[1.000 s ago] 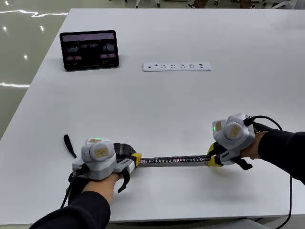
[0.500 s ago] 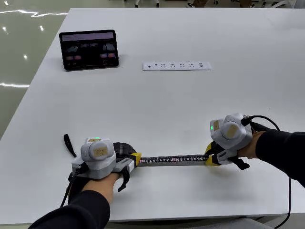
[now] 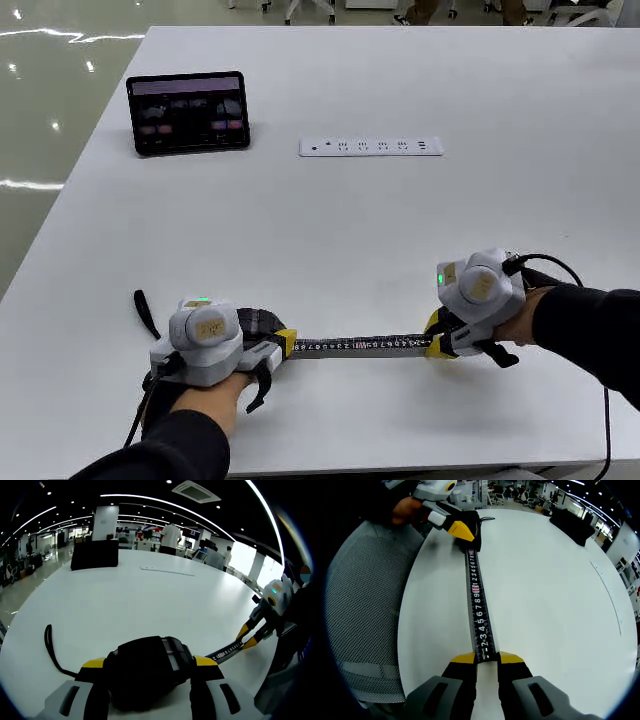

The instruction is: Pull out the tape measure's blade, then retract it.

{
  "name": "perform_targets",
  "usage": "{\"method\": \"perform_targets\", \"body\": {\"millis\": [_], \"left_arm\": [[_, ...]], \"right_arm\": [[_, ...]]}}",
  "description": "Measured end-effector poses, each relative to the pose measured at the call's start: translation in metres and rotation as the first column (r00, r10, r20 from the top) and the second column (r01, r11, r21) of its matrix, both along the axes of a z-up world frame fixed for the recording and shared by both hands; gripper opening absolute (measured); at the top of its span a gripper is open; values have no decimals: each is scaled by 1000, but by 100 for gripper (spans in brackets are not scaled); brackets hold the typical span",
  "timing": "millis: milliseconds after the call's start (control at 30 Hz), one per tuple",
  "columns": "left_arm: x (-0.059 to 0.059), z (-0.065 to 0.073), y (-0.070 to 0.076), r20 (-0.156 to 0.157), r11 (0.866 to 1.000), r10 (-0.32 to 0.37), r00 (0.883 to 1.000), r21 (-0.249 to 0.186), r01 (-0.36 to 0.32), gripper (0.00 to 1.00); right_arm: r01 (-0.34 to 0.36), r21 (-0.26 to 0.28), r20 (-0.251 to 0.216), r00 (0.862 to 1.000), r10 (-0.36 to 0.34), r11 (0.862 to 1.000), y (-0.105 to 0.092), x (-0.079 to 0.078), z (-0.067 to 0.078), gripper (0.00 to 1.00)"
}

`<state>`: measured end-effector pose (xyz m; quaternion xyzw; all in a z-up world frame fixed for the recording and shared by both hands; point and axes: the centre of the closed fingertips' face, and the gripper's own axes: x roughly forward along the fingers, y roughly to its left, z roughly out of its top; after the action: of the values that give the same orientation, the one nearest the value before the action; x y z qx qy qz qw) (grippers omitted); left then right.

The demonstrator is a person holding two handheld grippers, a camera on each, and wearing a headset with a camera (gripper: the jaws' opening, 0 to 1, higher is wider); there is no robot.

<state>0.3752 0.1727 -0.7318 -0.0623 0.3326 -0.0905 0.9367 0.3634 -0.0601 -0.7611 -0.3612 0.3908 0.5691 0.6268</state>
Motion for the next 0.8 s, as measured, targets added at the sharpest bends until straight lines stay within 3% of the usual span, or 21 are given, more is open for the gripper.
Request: {"method": "perform_targets", "body": {"millis": [800], "left_arm": [[0, 0, 0, 0, 1000, 1, 1000, -4, -1, 61]], "right_arm": [[-6, 40, 4, 1000, 6, 999, 16, -2, 0, 11]]}}
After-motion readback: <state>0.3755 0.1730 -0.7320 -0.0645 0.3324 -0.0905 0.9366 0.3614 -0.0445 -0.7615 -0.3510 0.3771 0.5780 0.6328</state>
